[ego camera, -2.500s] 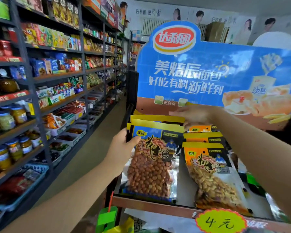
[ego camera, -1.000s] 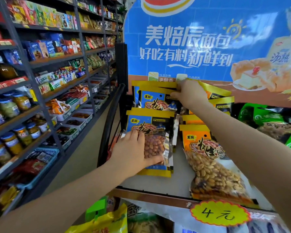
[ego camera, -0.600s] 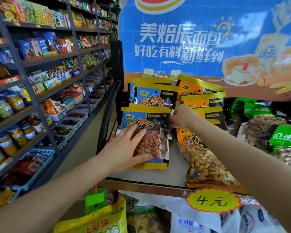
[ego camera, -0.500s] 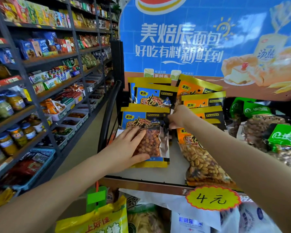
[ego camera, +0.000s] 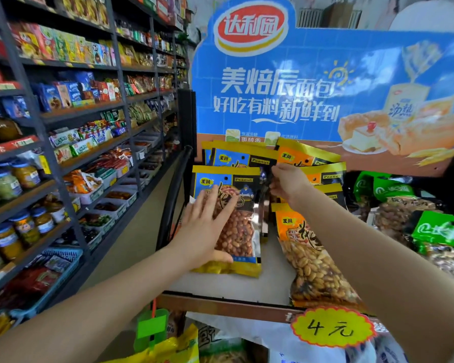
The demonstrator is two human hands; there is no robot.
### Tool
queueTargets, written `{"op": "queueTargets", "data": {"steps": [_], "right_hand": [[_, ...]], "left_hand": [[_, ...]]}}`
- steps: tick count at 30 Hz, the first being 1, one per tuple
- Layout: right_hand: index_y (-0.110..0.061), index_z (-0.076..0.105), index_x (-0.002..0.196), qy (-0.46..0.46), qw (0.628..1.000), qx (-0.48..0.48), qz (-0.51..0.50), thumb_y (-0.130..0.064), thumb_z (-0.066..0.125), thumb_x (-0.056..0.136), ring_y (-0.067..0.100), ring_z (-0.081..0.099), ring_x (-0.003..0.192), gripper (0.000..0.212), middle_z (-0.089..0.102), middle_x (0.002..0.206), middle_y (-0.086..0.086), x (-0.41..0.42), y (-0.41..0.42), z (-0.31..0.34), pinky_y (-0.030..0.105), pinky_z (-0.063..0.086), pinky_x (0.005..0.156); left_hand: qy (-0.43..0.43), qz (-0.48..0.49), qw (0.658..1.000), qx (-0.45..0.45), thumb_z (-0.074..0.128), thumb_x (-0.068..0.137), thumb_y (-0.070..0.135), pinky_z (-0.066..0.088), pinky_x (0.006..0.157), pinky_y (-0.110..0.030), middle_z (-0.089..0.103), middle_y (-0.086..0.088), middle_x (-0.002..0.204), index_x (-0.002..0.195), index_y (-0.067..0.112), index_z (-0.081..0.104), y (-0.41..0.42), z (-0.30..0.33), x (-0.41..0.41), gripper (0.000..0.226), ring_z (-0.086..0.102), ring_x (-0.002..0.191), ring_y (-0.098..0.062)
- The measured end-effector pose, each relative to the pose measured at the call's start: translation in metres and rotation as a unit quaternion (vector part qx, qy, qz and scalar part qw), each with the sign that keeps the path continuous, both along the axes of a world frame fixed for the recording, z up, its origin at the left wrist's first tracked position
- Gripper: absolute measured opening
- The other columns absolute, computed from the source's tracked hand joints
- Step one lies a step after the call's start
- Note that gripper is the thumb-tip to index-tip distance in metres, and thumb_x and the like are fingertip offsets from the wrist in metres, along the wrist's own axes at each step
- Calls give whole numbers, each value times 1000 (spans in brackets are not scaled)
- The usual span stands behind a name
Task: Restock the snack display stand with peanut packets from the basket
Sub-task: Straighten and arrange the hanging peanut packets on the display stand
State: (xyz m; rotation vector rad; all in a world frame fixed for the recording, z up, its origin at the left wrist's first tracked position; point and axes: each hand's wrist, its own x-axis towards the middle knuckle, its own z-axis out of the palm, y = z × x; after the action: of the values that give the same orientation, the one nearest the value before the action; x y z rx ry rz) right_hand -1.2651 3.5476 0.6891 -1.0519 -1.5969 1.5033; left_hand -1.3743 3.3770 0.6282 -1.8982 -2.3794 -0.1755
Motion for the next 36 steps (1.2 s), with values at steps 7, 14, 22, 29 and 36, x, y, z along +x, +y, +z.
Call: {"op": "queueTargets", "data": {"steps": [7,14,22,29,36], "right_hand": [[-2,53,114,-168,979,113,-5,-3,36,96,21,58,57,25,60,89,19,-13,3,-10,37,58,62],[-7,63,78,-402,871,280,22,-18,51,90,21,62,74,20,63,77,6,-11,7,9,27,48,61],[-8,58,116,-382,722,576,-26,6,45,87,34,51,113,35,57,120,13,-31,13,22,40,50,73],[-10,59,109,-410,706,578,2,-1,45,91,37,62,91,24,61,108,15,-52,15,24,34,41,58],[-1,54,114,-403,679,613,42,16,43,81,38,55,106,39,56,115,21,-77,-1,31,39,43,68]], "left_hand": [[-81,-22,996,-35,67,73,54,7,114,-51,-22,0,155,144,35,-15,0,-6,-6,110,-18,142,-27],[-44,-53,997,-36,65,70,58,3,116,-44,-19,-1,156,146,27,-11,7,-4,-15,112,-15,143,-21],[8,-51,999,-18,59,70,66,6,117,-42,-11,0,157,147,26,-2,5,-7,-17,107,-8,144,-19],[20,-45,999,-6,57,70,69,7,116,-40,-8,0,157,147,27,-1,4,-9,-20,106,-4,144,-19],[24,-44,999,5,56,68,72,6,117,-40,-6,-4,157,148,25,1,2,-9,-24,108,0,144,-22]]}}
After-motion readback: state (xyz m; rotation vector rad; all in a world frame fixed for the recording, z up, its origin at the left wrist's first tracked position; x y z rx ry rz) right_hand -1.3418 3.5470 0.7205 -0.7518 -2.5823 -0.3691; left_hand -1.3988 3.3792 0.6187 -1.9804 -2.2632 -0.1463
